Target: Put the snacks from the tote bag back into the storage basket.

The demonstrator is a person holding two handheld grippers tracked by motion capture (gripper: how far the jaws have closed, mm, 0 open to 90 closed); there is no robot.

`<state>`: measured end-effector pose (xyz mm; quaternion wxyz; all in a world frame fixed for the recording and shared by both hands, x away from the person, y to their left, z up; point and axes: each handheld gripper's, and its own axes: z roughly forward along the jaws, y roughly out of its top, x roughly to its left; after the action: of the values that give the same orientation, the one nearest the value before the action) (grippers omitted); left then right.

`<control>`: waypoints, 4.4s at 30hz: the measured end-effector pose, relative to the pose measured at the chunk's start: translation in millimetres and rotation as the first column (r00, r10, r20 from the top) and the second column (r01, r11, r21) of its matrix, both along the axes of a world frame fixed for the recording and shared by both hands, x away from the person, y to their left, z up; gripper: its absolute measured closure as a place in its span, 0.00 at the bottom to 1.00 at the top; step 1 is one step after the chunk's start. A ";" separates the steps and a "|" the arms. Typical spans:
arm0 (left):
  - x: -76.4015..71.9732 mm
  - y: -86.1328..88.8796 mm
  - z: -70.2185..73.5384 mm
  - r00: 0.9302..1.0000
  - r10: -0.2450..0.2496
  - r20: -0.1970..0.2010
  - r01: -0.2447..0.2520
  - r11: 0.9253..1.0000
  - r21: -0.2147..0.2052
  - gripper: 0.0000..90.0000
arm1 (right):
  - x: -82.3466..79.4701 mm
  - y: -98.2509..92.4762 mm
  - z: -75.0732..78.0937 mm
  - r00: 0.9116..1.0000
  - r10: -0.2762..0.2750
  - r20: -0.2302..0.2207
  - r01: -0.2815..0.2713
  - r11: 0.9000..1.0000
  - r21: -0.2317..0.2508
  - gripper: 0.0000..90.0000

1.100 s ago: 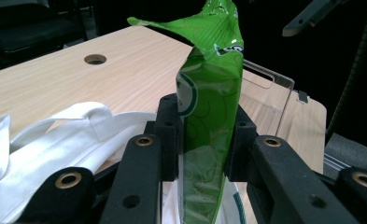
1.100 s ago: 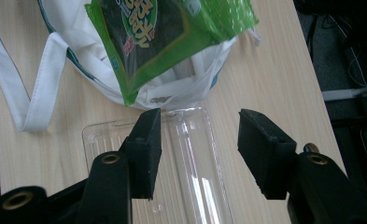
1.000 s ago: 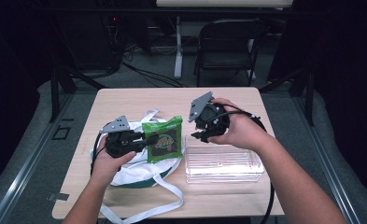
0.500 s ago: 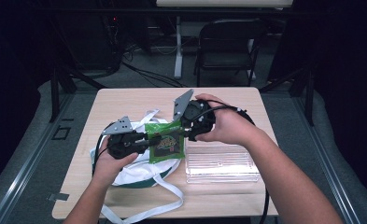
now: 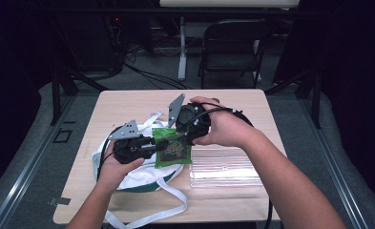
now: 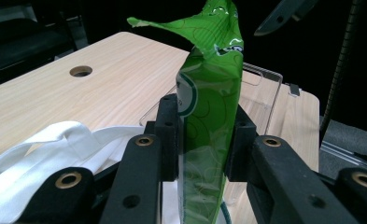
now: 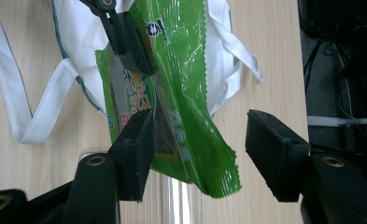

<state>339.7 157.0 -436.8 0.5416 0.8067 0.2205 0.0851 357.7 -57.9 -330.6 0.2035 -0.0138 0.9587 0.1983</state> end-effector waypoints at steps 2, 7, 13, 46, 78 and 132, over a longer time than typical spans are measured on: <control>-1.1 -1.7 0.1 1.000 -0.005 0.007 0.005 1.000 0.001 0.81 | -0.2 2.0 -2.0 1.000 0.002 -0.010 -0.002 1.000 -0.004 0.48; -2.8 -4.0 1.0 1.000 -0.018 0.015 0.017 1.000 0.010 0.81 | -0.7 5.5 -5.2 1.000 0.008 -0.027 -0.009 0.999 -0.035 0.50; -5.6 -7.1 2.9 0.999 -0.031 0.037 0.031 0.999 0.018 0.81 | -1.5 8.9 -8.1 0.999 0.016 -0.051 -0.018 0.999 -0.047 0.54; -8.0 -13.6 1.5 0.996 -0.055 0.068 0.054 0.998 0.020 0.79 | 0.3 17.8 -13.5 0.987 0.037 -0.158 -0.057 0.990 -0.126 0.83; 0.9 -6.0 -4.8 1.000 -0.001 -0.018 0.000 1.000 -0.020 0.61 | 5.4 -4.0 -1.2 0.994 0.006 -0.107 -0.024 0.986 -0.166 0.83; 18.5 22.6 -15.6 0.991 0.115 -0.068 -0.118 0.992 -0.036 0.60 | 33.2 -58.9 -28.5 0.991 -0.124 -0.053 0.106 0.959 -0.263 0.83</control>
<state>358.2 179.6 -452.4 0.5442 0.7838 0.2868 0.0854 390.9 -116.8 -359.1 0.1781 0.0224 0.9820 0.0591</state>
